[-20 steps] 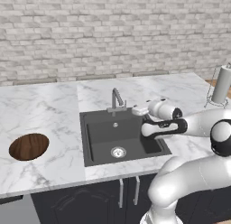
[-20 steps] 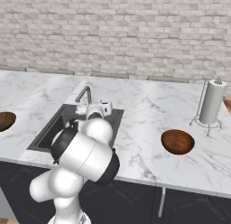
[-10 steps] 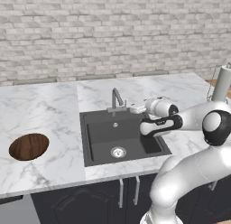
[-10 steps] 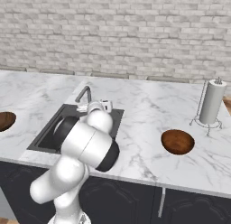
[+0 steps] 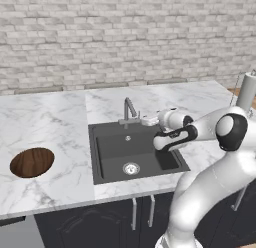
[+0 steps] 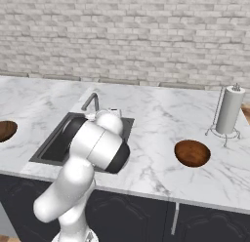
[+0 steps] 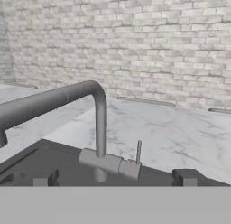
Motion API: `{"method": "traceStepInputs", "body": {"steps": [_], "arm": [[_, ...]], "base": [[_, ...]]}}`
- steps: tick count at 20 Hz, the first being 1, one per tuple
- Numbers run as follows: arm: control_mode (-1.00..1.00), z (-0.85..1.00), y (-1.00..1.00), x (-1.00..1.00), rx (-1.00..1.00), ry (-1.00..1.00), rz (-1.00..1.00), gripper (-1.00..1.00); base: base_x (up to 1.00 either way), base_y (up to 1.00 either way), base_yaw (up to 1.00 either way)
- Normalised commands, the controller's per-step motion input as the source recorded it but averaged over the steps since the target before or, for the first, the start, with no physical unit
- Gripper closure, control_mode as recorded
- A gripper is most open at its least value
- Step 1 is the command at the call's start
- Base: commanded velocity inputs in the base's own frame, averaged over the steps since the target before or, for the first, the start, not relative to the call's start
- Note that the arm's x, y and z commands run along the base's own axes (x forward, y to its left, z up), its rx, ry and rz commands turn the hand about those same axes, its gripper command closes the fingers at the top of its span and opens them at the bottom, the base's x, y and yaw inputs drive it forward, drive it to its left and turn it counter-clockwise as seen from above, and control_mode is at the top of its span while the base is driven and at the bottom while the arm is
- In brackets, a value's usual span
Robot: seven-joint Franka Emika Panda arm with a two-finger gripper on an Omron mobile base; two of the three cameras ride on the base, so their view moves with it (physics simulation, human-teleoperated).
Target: Rinse each bowl for a few seconds and place them down in the sink or on the counter.
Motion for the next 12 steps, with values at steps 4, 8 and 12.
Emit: {"method": "traceStepInputs", "body": {"steps": [4, 8, 12], "arm": [[-1.00, -0.18, 0.00, 0.23, 0.01, -0.04, 0.02, -1.00], [-1.00, -0.15, 0.00, 0.26, 0.03, -0.01, 0.02, -1.00], [-1.00, -0.16, 0.00, 0.28, 0.03, 0.00, 0.02, -1.00]], "base": [[0.00, 0.00, 0.00], [0.00, 0.00, 0.00], [0.00, 0.00, 0.00]]}}
